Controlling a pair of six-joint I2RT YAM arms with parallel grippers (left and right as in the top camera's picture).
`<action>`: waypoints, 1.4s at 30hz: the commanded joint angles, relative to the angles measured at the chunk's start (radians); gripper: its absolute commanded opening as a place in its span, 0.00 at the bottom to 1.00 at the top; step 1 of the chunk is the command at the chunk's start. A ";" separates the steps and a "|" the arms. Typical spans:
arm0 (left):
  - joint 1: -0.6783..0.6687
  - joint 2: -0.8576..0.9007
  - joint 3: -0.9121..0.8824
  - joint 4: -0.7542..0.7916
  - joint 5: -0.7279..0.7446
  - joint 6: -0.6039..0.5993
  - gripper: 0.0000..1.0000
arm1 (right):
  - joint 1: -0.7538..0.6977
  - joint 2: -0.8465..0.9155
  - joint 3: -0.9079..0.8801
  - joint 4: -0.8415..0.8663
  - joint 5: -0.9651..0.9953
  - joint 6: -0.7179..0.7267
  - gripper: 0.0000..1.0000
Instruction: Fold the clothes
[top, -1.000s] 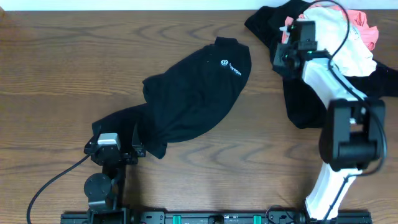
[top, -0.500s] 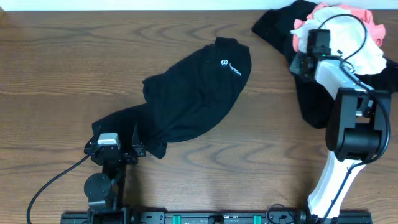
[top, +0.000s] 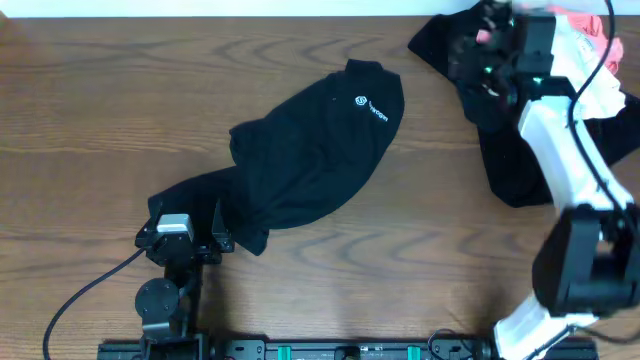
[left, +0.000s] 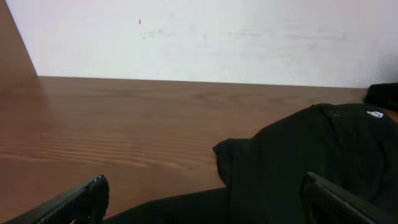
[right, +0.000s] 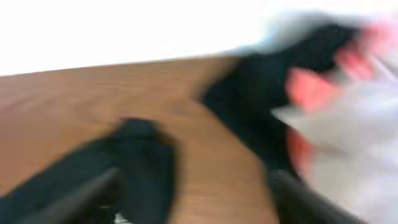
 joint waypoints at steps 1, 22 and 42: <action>0.003 -0.006 -0.016 -0.035 0.010 -0.001 0.98 | 0.085 0.019 -0.002 -0.040 -0.102 -0.117 0.82; 0.003 -0.006 -0.016 -0.036 0.010 -0.001 0.98 | 0.333 0.349 -0.002 0.035 0.180 0.200 0.60; 0.003 -0.006 -0.016 -0.036 0.010 -0.001 0.98 | 0.320 0.114 0.494 -0.219 -0.151 -0.264 0.01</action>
